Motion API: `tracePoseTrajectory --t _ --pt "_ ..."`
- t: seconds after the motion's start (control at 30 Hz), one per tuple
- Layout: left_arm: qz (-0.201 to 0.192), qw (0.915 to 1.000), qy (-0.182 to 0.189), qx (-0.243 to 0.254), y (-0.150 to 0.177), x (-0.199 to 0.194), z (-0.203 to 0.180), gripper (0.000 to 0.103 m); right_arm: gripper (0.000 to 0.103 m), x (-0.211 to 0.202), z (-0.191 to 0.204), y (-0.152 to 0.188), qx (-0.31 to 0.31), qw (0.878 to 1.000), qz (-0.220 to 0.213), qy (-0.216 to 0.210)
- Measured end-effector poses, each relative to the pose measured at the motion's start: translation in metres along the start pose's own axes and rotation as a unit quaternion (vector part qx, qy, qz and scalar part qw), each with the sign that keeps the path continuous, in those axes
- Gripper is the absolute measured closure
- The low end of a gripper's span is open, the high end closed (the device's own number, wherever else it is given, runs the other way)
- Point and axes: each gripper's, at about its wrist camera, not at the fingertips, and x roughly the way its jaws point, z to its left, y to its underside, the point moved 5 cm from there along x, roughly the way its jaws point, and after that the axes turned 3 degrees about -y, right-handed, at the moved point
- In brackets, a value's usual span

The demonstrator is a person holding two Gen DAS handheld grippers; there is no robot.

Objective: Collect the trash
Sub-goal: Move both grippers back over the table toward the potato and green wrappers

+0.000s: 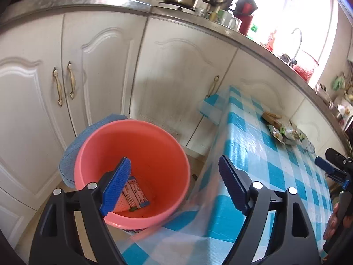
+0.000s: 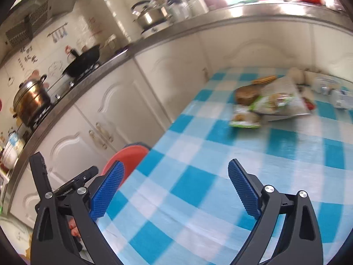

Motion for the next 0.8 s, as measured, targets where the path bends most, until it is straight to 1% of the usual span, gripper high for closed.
tracePoseTrajectory --t 0.07,0.13,0.27,0.37,0.47,0.57,0.63,0.8 --pt "0.0 0.9999 -0.005 0.014 -0.001 -0.004 -0.014 0.021 0.008 -0.022 -0.02 0.002 0.004 0.999 -0.025 0.025" --pt "-0.001 0.9997 -0.001 0.024 -0.003 -0.008 -0.029 0.021 0.007 -0.041 -0.04 0.003 0.01 0.998 -0.046 0.044" --pt "0.003 0.9992 0.011 0.038 -0.007 -0.01 -0.055 0.021 0.007 -0.066 -0.083 0.002 0.034 0.994 -0.062 0.077" --pt "0.019 0.9978 0.026 0.058 -0.005 -0.007 -0.08 0.021 0.007 -0.082 -0.113 -0.001 0.055 0.992 -0.075 0.089" --pt "0.027 0.9956 0.042 0.08 -0.006 -0.003 -0.106 0.021 0.007 -0.095 -0.137 -0.004 0.066 0.989 -0.082 0.099" --pt "0.038 0.993 0.069 0.088 -0.01 0.003 -0.132 0.021 0.007 -0.105 -0.16 -0.004 0.087 0.987 -0.078 0.111" --pt "0.039 0.991 0.089 0.092 -0.015 0.008 -0.151 0.021 0.007 -0.111 -0.175 -0.002 0.108 0.985 -0.076 0.113" --pt "0.042 0.9864 0.123 0.1 -0.029 0.025 -0.197 0.021 0.007 -0.123 -0.202 0.0 0.137 0.98 -0.081 0.118"
